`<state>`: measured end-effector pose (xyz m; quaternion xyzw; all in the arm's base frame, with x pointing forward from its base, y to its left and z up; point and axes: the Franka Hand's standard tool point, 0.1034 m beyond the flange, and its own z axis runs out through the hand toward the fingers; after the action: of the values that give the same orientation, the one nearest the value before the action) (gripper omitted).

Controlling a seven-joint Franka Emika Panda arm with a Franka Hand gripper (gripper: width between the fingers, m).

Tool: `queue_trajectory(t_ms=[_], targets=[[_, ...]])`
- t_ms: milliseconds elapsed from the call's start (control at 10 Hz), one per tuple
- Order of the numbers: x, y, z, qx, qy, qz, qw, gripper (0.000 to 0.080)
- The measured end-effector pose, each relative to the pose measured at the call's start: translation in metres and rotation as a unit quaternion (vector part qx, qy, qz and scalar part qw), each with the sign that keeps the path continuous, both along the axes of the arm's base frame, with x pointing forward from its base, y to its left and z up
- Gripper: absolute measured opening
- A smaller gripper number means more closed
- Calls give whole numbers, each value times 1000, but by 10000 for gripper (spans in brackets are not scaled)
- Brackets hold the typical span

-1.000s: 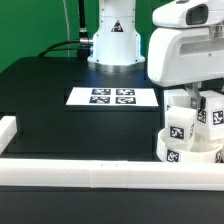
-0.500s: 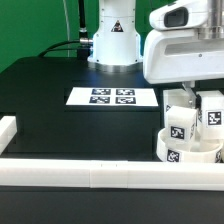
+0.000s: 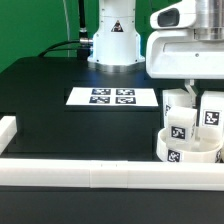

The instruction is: Assemble stool

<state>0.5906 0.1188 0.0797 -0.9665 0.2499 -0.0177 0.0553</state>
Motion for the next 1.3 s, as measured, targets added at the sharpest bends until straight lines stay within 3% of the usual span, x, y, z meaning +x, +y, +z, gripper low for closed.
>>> queue_trajectory(t_ms=[500, 800, 1100, 1300], targets=[[1, 0, 0, 38, 21, -188, 981, 340], [3, -1, 0, 66, 32, -285, 956, 340], [4, 0, 0, 91, 54, -409, 906, 340], [6, 0, 0, 102, 56, -445, 888, 340]])
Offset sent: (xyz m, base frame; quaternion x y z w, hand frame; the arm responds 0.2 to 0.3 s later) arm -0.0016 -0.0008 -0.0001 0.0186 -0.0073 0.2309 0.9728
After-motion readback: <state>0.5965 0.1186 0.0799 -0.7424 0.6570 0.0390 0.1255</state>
